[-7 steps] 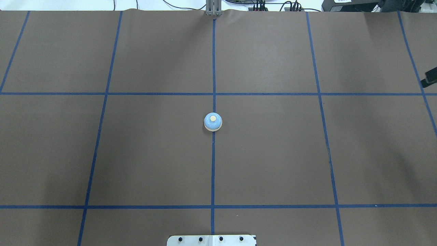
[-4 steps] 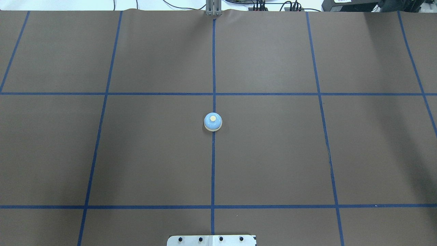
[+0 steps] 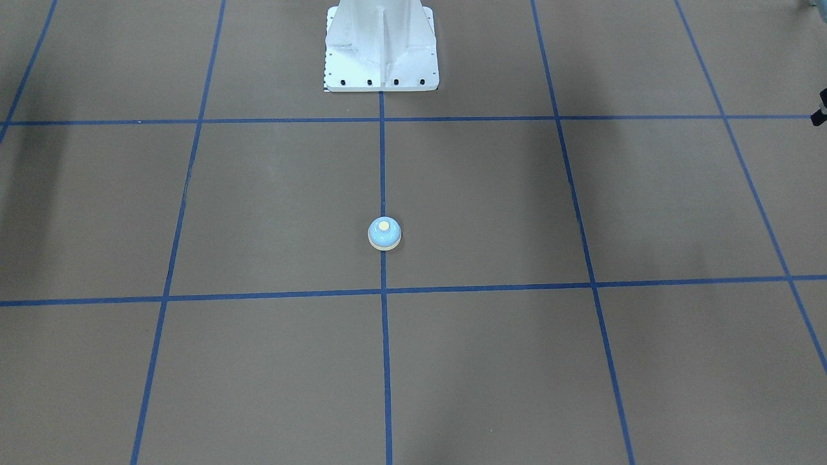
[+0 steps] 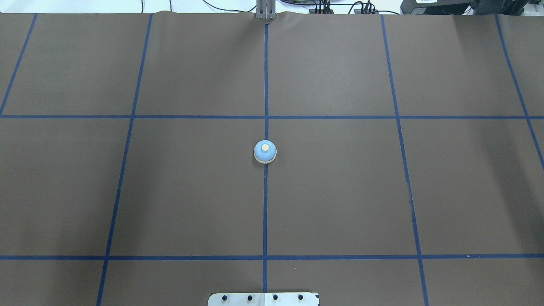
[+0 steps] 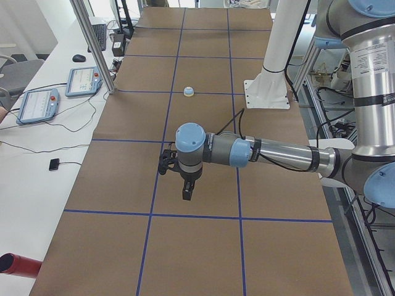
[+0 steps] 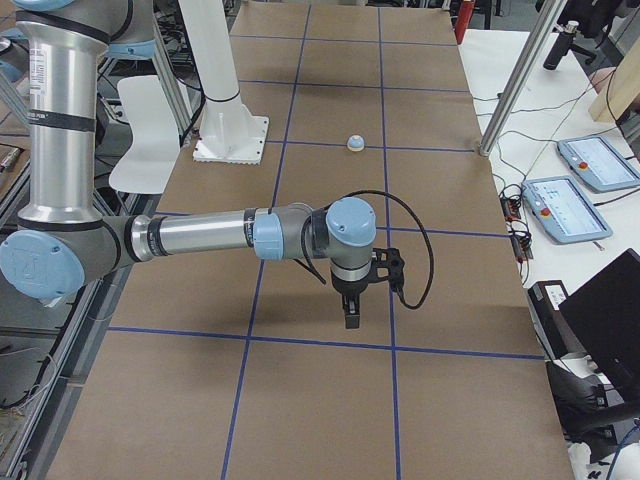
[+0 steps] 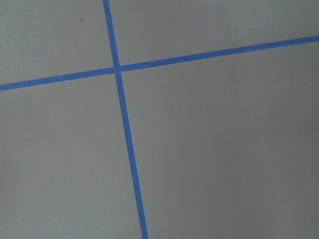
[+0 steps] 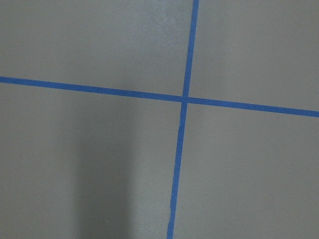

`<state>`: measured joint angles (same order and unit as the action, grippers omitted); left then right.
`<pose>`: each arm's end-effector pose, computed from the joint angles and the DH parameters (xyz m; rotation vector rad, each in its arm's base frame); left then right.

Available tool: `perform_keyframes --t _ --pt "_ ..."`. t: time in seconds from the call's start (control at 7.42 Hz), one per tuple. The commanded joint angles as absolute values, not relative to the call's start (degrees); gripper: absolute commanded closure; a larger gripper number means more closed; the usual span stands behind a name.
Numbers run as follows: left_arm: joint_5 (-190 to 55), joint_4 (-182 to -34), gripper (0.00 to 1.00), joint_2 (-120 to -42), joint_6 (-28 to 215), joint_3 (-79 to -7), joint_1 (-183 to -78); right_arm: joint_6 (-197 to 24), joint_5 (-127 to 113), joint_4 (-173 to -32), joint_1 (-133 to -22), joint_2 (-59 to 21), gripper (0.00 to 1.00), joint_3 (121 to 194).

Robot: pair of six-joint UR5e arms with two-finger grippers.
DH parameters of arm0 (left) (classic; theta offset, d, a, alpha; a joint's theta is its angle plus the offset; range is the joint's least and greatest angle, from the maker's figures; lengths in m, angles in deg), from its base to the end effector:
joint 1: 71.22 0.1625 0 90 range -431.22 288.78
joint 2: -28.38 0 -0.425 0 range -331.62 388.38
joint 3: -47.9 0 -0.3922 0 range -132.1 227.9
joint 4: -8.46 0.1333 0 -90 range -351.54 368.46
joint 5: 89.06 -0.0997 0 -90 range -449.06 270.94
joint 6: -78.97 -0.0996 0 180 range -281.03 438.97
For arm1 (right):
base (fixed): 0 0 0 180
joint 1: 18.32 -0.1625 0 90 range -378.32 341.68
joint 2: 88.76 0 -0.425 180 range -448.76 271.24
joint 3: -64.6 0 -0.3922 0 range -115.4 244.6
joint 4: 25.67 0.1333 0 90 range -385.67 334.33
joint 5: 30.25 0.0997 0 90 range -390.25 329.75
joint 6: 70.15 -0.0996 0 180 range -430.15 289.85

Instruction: Place and press bell with both arms

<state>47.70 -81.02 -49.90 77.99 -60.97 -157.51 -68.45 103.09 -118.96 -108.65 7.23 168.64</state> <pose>-0.0341 -0.4128 0.5861 0.0898 0.8180 0.1244 0.0675 -0.4490 0.5942 0.0925 -0.7545 -0.0542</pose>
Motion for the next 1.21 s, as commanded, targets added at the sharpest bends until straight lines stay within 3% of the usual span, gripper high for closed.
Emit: perform_keyframes --t 0.0,1.08 --pt "47.4 -81.4 0.00 -49.1 77.7 -58.5 -157.6 -68.4 103.3 -119.0 -108.8 7.2 0.01 168.7" --pt "47.0 -81.2 0.00 -49.3 78.3 -59.3 -160.3 -69.1 101.6 -118.2 -108.8 8.5 0.01 167.1"
